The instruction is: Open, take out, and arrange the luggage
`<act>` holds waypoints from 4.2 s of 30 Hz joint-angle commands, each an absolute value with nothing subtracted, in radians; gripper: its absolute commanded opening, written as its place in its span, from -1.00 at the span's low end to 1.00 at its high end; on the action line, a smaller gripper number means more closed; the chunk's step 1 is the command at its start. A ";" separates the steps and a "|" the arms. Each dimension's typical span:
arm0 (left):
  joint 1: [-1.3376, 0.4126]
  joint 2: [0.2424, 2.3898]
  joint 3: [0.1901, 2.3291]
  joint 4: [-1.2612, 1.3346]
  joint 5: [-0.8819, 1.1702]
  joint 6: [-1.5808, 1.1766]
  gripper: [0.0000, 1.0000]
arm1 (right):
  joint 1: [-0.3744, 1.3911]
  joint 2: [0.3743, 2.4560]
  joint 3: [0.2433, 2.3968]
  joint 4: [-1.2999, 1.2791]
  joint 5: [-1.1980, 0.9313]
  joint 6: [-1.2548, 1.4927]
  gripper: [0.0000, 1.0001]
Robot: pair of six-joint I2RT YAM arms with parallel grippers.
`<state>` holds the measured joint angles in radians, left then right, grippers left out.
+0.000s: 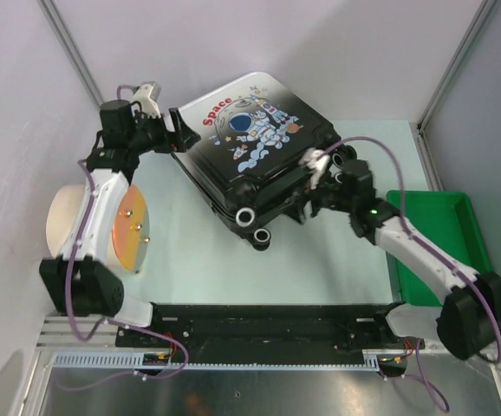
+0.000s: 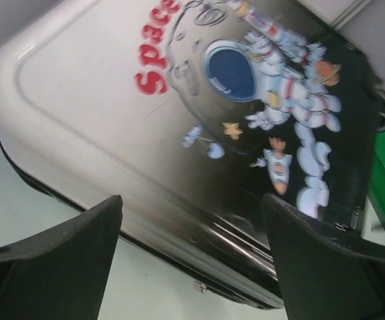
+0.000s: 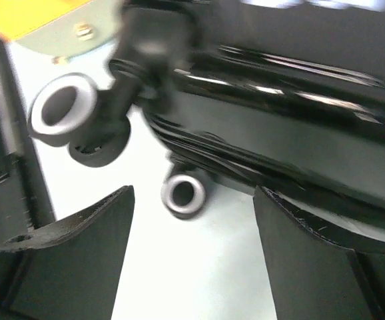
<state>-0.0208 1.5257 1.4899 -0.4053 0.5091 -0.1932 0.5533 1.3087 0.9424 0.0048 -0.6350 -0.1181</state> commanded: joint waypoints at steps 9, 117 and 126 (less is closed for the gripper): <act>-0.222 1.161 1.263 -0.374 0.609 0.112 0.89 | 0.422 1.227 0.632 0.409 -0.485 -0.083 0.53; -0.479 1.638 1.293 -0.847 0.216 1.148 0.07 | 0.026 2.419 1.632 1.164 -0.756 0.147 -1.00; -0.486 1.503 1.557 -0.845 0.481 0.760 0.92 | 0.008 2.309 1.784 0.290 -0.792 0.164 0.25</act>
<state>-0.5747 1.5501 1.4090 -0.9485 0.4465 0.9981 0.0143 2.4359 1.7065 0.7158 -0.8173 0.1486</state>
